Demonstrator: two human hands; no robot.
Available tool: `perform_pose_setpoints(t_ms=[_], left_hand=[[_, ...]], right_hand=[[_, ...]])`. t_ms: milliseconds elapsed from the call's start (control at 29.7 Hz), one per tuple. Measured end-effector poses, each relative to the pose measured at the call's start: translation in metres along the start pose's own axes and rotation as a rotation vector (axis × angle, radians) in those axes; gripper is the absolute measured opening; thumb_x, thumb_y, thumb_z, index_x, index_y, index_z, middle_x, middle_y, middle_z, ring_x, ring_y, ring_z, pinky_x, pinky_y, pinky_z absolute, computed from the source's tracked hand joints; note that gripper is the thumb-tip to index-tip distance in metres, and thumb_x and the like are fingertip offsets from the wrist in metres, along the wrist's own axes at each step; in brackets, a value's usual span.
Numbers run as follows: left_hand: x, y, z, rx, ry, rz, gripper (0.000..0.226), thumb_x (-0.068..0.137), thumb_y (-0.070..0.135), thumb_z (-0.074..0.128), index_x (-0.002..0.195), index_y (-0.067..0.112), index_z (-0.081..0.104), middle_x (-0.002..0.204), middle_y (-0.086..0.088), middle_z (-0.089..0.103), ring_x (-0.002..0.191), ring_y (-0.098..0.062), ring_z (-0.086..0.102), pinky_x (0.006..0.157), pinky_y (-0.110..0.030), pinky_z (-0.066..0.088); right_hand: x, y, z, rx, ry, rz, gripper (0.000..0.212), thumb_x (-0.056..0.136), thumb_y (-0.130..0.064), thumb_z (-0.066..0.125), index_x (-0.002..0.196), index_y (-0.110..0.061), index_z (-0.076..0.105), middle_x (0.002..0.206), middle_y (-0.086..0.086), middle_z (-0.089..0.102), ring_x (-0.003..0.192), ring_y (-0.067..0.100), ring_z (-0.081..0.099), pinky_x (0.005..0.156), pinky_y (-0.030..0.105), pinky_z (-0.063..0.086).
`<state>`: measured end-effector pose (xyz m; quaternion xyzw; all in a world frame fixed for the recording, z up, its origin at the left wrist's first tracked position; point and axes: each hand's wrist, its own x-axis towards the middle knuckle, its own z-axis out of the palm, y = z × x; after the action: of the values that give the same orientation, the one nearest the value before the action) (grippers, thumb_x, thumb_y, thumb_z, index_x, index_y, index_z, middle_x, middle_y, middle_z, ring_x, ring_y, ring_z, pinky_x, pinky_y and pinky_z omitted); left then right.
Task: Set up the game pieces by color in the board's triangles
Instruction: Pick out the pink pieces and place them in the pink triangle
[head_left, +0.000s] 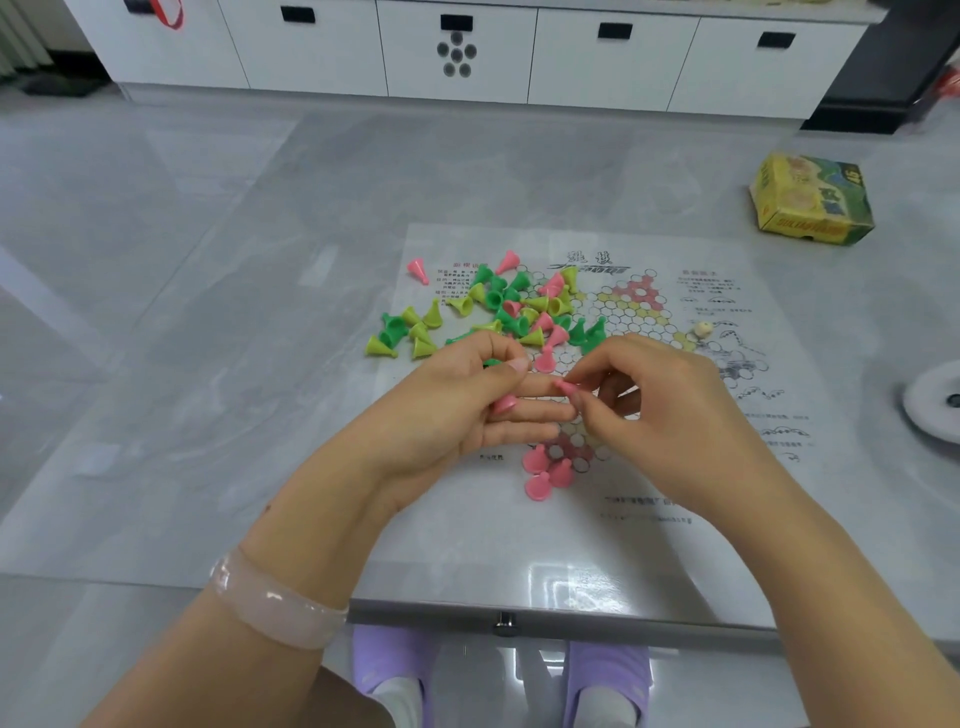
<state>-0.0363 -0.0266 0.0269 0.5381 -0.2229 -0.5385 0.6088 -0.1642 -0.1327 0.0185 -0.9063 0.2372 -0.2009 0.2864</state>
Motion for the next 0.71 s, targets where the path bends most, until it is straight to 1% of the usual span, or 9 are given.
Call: perform_pose_setpoints(t_ms=[135,235,303,370,437,504,572,639,706], left_hand=[[0.0,0.001,0.002,-0.068,-0.023,-0.018,0.011,0.097,0.006,0.038,0.089,0.005,0.046,0.094,-0.021,0.069,0.081,-0.024,0.071,0.07,-0.028,0.059],[0.001,0.002,0.001,-0.049,-0.007,-0.034,0.013,0.098,0.009,0.037,0.092,0.006,0.048,0.096,-0.019,0.071,0.079,-0.024,0.072,0.067,-0.028,0.059],[0.003,0.004,-0.002,-0.023,0.083,-0.032,0.016,0.099,0.012,0.035,0.094,0.006,0.049,0.095,-0.016,0.071,0.067,-0.02,0.071,0.059,-0.025,0.058],[0.007,0.005,-0.007,-0.037,0.209,-0.02,0.017,0.099,0.012,0.035,0.09,0.009,0.049,0.091,-0.014,0.07,0.054,-0.016,0.066,0.049,-0.022,0.054],[0.01,0.006,-0.012,-0.074,0.313,-0.01,0.015,0.097,0.009,0.037,0.088,0.01,0.049,0.085,-0.013,0.068,0.051,-0.014,0.061,0.047,-0.021,0.052],[0.011,0.005,-0.015,-0.105,0.359,0.001,0.015,0.093,0.0,0.038,0.088,0.008,0.05,0.086,-0.014,0.065,0.06,-0.018,0.061,0.051,-0.021,0.055],[0.012,0.004,-0.016,-0.11,0.362,0.004,0.021,0.091,-0.008,0.036,0.088,0.007,0.051,0.091,-0.016,0.063,0.07,-0.021,0.063,0.06,-0.022,0.057],[0.013,0.003,-0.014,-0.093,0.354,0.007,0.022,0.092,-0.009,0.036,0.088,0.007,0.051,0.095,-0.016,0.063,0.078,-0.021,0.065,0.066,-0.022,0.058],[0.013,0.002,-0.013,-0.096,0.346,0.019,0.021,0.093,-0.007,0.037,0.089,0.007,0.051,0.094,-0.016,0.064,0.079,-0.02,0.066,0.068,-0.022,0.057]], right_hand=[[0.0,0.002,-0.001,-0.013,0.041,0.013,0.016,0.081,-0.012,0.065,0.093,-0.021,0.071,0.079,-0.009,0.06,0.07,0.006,0.058,0.068,0.017,0.05],[-0.002,0.005,-0.005,0.08,0.046,0.056,0.012,0.08,-0.012,0.066,0.087,-0.021,0.071,0.077,-0.012,0.06,0.075,0.006,0.057,0.07,0.014,0.049],[-0.004,0.008,-0.01,0.124,0.006,0.111,0.01,0.08,-0.013,0.066,0.08,-0.023,0.068,0.077,-0.01,0.062,0.076,0.005,0.057,0.07,0.012,0.049],[-0.007,0.013,-0.014,0.126,-0.087,0.168,0.008,0.081,-0.015,0.066,0.078,-0.022,0.066,0.076,-0.009,0.066,0.074,0.003,0.059,0.07,0.012,0.049],[-0.011,0.017,-0.015,0.101,-0.169,0.192,0.007,0.081,-0.018,0.066,0.077,-0.024,0.064,0.073,-0.012,0.067,0.072,-0.001,0.061,0.068,0.009,0.047],[-0.015,0.019,-0.014,0.084,-0.216,0.194,0.009,0.081,-0.02,0.067,0.077,-0.027,0.062,0.073,-0.015,0.068,0.072,-0.004,0.062,0.066,0.008,0.047],[-0.016,0.019,-0.012,0.058,-0.255,0.177,0.012,0.081,-0.019,0.067,0.076,-0.029,0.062,0.076,-0.016,0.068,0.075,-0.004,0.062,0.069,0.011,0.049],[-0.016,0.019,-0.012,0.008,-0.284,0.138,0.013,0.081,-0.019,0.067,0.077,-0.03,0.062,0.078,-0.017,0.066,0.078,-0.004,0.06,0.07,0.012,0.047],[-0.016,0.019,-0.01,-0.041,-0.3,0.099,0.012,0.081,-0.02,0.067,0.078,-0.03,0.062,0.081,-0.015,0.064,0.078,-0.001,0.058,0.07,0.012,0.046]])
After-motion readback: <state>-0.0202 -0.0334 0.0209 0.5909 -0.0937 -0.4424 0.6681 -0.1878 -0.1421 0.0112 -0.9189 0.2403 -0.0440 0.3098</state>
